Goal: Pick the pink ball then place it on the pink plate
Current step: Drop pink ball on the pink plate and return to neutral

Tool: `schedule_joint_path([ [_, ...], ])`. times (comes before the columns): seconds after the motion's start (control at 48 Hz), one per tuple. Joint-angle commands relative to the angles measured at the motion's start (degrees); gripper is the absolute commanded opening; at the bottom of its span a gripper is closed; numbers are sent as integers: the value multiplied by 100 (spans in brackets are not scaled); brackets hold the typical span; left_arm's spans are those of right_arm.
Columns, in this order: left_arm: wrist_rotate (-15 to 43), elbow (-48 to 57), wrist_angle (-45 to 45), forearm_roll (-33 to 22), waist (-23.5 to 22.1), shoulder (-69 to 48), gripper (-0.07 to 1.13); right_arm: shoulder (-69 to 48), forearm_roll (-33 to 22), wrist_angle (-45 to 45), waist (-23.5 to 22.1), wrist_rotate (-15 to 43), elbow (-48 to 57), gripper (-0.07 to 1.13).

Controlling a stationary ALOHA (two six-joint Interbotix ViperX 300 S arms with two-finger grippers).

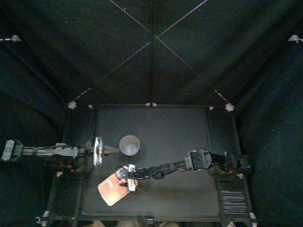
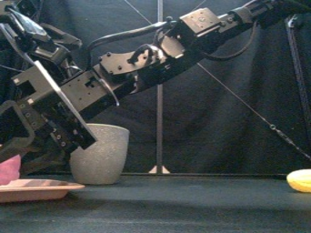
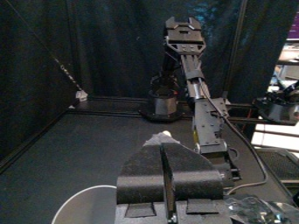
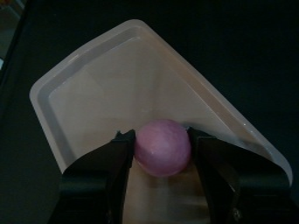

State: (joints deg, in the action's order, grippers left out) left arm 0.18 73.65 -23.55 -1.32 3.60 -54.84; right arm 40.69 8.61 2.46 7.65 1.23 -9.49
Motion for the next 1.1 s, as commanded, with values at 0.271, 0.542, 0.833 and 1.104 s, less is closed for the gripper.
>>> schedule_joint_path([
  [0.271, 0, -79, -18, -18, 26, 44, 7, -193, -105, -26, -26, 9, -176, 104],
  [0.542, 0, -70, -18, -18, 18, 35, 7, -729, -316, -343, -123, 0, 475, 104],
  [0.833, -18, 9, -26, -18, 26, 35, 7, -1986, -360, -1846, -167, -26, 2136, 104],
  [1.104, -9, 26, -18, -18, 26, 35, 7, -2927, -79, -2997, -202, -9, 3709, 104],
])
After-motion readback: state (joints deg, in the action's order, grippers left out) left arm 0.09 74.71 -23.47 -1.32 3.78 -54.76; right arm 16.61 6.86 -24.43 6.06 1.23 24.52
